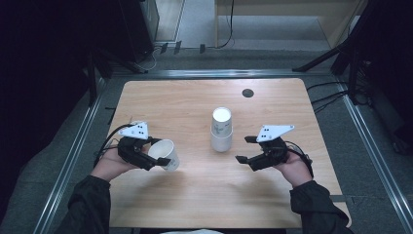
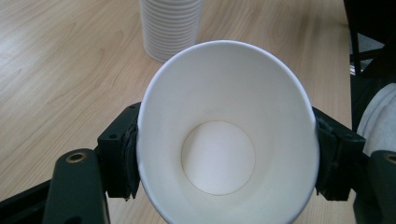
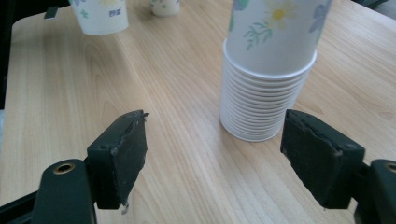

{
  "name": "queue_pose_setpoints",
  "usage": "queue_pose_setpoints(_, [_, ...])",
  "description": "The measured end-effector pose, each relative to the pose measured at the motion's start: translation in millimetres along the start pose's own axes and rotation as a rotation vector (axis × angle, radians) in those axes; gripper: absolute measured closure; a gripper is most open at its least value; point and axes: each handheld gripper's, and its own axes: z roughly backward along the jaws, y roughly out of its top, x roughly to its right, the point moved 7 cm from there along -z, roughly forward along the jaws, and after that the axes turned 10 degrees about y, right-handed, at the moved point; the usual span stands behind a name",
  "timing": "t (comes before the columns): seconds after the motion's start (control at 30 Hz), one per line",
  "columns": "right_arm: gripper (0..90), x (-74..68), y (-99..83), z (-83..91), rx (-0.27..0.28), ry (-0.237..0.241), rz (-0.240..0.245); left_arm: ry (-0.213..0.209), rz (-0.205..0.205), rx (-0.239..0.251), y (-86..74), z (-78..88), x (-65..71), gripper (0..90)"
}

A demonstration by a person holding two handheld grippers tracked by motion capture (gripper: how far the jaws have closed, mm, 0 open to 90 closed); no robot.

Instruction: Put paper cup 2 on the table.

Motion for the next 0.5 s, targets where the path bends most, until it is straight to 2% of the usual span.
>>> queue_pose_setpoints(0.2, [22.9,7.7,3.4,-0.5,0.02,0.001,-0.023,0.036,0.022,-0.015,-12.2,6.9,-6.0,24.4])
queue_pose_setpoints(0.5, [22.9,10.2,6.6,-7.3,-0.001,0.003,-0.001,0.079,0.047,-0.025,-29.5,16.2,-14.9,24.5])
